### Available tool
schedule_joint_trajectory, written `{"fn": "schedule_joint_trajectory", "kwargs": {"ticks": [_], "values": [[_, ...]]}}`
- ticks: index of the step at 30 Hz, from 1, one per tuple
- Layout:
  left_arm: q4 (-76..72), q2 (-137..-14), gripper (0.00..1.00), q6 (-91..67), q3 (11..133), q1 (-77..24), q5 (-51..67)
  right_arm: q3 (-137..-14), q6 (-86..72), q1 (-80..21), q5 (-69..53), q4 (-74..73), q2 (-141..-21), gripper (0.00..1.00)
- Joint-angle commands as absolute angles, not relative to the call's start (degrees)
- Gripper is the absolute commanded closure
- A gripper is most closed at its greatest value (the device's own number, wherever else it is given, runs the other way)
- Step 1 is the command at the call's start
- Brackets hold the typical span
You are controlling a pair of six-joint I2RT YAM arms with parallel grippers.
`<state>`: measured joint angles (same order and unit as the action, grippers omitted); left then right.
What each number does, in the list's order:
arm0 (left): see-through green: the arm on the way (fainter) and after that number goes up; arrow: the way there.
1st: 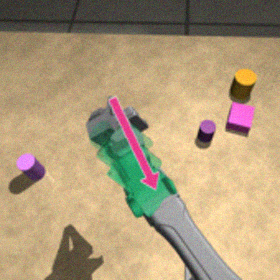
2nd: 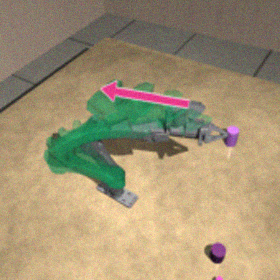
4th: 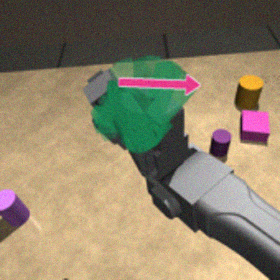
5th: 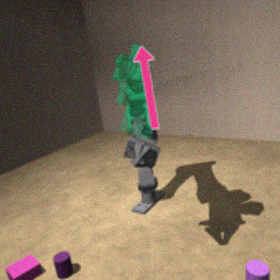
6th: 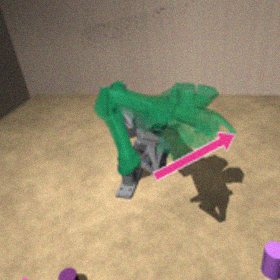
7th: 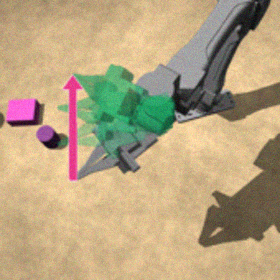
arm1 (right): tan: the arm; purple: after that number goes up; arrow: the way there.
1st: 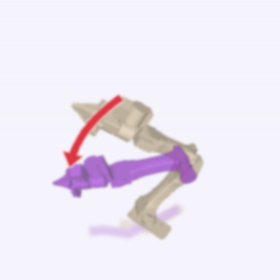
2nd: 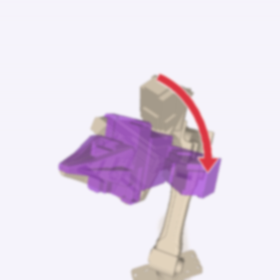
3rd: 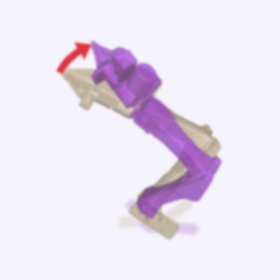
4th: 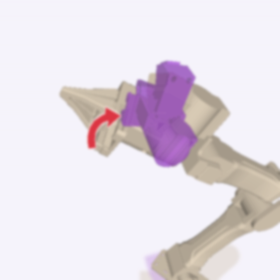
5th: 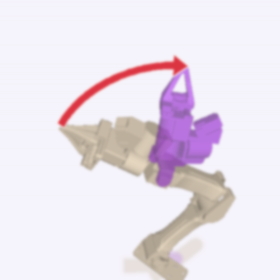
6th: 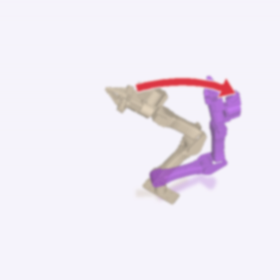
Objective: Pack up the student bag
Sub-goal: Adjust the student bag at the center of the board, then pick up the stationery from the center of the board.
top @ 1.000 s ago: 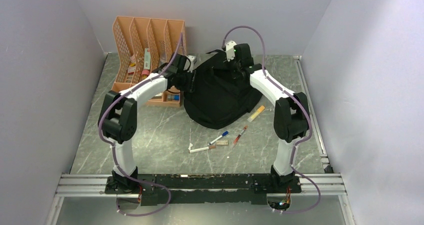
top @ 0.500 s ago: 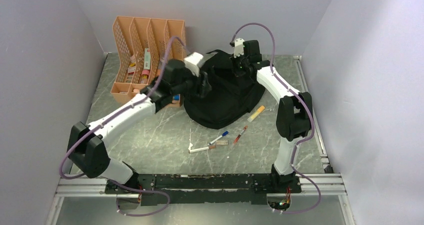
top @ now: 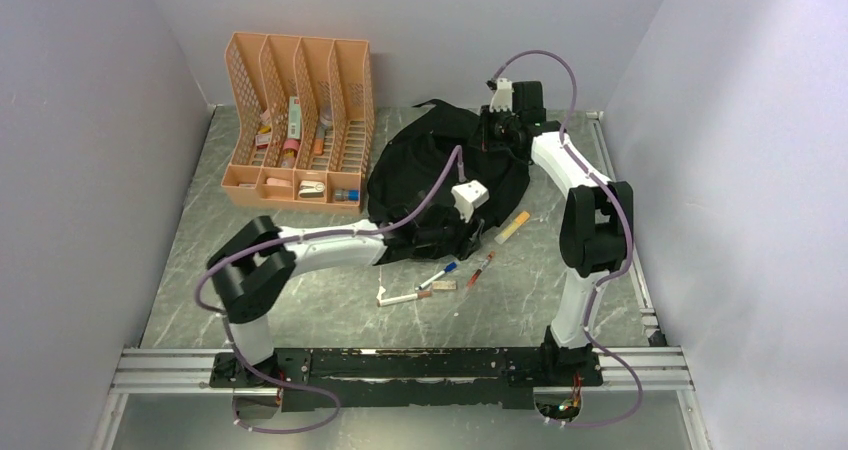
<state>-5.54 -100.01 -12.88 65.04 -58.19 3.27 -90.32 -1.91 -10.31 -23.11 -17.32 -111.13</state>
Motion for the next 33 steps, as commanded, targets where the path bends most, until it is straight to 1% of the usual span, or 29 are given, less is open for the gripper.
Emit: {"fn": "schedule_joint_trajectory", "kwargs": {"ticks": [1,4,9,12,19,25,33], "values": [[-17.2,-107.0,0.41,-12.9,72.2,-58.0,4.3,-92.3,-6.8,-7.8,-28.8,-16.7,-112.7,1.0],[-18.7,-112.3,0.41,-12.2,77.2,-58.3,4.1,-92.8,-7.1,-7.8,-29.2,-17.4,-112.8,1.0],[-11.5,-122.1,0.41,-11.6,89.9,-58.5,4.0,-94.2,-6.7,-7.8,-29.0,-18.4,-113.1,1.0],[-8.3,-126.3,0.42,-11.7,95.3,-58.8,4.8,-94.3,-6.9,-7.8,-29.5,-18.4,-113.2,1.0],[-4.3,-132.8,0.42,-11.8,102.5,-60.1,3.1,-94.2,-6.6,-7.8,-29.9,-18.5,-113.4,1.0],[-0.7,-136.6,0.38,-12.6,106.4,-60.4,-1.6,-94.0,-5.7,-7.8,-30.7,-19.3,-113.6,1.0],[4.6,-140.5,0.37,-11.2,111.5,-60.6,-6.0,-93.7,-5.1,-7.8,-30.7,-19.8,-113.8,1.0]]}}
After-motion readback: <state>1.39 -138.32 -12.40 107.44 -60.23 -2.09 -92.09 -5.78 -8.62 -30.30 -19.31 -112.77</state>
